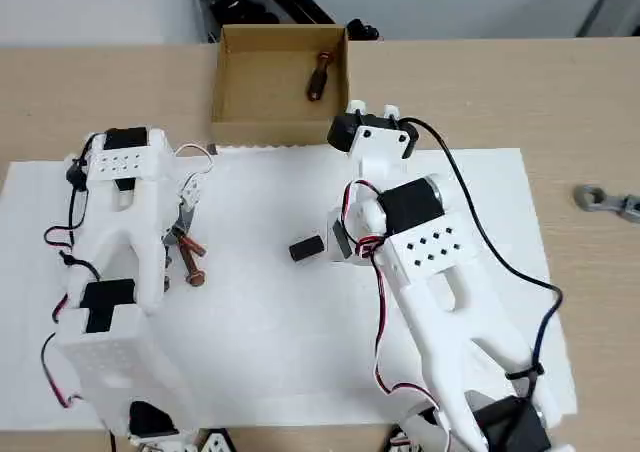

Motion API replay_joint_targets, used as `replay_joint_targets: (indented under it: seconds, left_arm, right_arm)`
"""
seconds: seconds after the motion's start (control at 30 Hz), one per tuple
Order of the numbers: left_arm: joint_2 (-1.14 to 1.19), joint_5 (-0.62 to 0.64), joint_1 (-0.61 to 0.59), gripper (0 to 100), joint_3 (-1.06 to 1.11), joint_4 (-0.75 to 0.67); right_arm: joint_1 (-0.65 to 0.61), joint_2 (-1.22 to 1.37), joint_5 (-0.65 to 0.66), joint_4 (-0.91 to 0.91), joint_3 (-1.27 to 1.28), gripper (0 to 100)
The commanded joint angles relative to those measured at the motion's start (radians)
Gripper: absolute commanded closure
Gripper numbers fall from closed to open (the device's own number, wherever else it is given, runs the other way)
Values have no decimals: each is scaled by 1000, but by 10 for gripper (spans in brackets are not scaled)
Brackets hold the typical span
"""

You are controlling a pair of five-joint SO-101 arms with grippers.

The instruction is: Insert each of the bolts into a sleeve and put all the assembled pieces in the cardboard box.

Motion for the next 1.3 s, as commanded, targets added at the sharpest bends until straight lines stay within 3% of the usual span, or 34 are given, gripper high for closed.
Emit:
replay_joint_targets:
  seconds: [0.0,0.13,0.33,0.63,0.77,0.97,1.27]
  left_arm:
    - [-14,-51,-11,994,-25,18]
    - [-14,-100,-8,994,-87,120]
    - [-14,-270,-6,994,-288,265]
    - [-14,-433,-6,994,-469,265]
    - [-14,-608,-8,994,-541,265]
    - [-112,-706,-6,994,-657,265]
    - [-446,-859,5,994,-547,264]
  right_arm:
    - [-2,-39,-9,-12,-6,987]
    - [-2,-39,-9,-16,-6,987]
    - [-2,-39,-9,-16,-6,987]
    - [-2,-39,-21,-54,-11,987]
    - [-13,-39,-143,-151,-11,990]
    - [-58,-28,-295,-269,-6,987]
    - [-84,2,-519,-245,-11,987]
